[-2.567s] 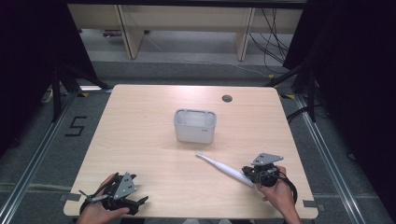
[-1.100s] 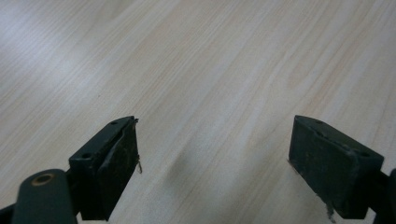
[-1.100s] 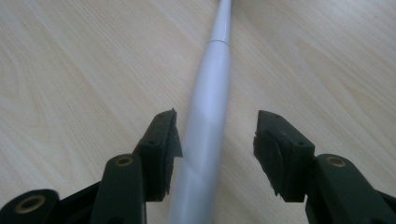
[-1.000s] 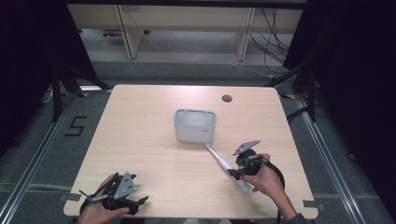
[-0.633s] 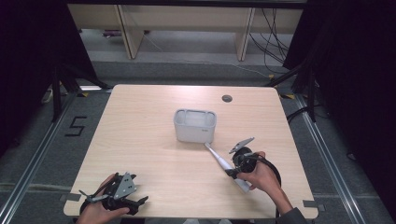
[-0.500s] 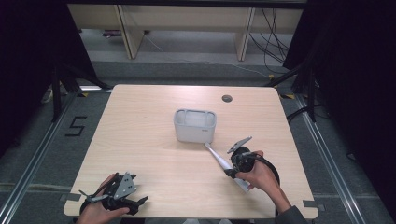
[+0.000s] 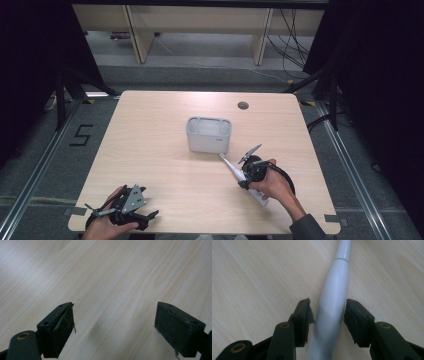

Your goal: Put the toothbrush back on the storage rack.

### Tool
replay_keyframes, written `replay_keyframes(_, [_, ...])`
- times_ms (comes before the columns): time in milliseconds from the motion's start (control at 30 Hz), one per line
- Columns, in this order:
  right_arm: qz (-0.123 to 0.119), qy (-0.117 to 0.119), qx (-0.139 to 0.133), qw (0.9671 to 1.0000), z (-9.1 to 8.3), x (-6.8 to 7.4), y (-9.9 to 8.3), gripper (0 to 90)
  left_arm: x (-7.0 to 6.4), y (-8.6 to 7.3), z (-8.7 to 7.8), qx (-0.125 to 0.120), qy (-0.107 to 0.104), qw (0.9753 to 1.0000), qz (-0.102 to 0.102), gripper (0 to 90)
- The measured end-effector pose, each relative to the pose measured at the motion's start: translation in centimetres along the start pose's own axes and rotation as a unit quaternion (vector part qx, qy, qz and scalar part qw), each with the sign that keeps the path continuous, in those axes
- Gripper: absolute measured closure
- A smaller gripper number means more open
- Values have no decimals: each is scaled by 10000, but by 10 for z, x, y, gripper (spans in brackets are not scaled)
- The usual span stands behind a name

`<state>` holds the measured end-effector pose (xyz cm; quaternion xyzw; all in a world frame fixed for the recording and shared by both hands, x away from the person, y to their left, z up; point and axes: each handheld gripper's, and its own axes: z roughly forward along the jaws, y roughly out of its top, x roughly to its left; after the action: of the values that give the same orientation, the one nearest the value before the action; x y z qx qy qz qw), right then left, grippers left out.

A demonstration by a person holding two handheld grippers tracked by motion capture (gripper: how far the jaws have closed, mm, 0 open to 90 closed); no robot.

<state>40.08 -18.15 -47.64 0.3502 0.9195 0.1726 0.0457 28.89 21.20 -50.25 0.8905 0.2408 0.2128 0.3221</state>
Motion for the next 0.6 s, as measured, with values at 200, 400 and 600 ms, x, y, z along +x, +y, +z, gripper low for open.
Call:
replay_keyframes(200, [-33,-7,148,9999,3,-3,2,615,0,0,0,-6,-11,10000,0,153])
replay_keyframes(400, [-167,5,313,9994,4,-1,5,653,0,0,0,-4,-15,10000,0,154])
replay_keyframes(600, [-345,-42,540,9979,5,0,11,657,0,0,0,-4,-14,10000,-2,153])
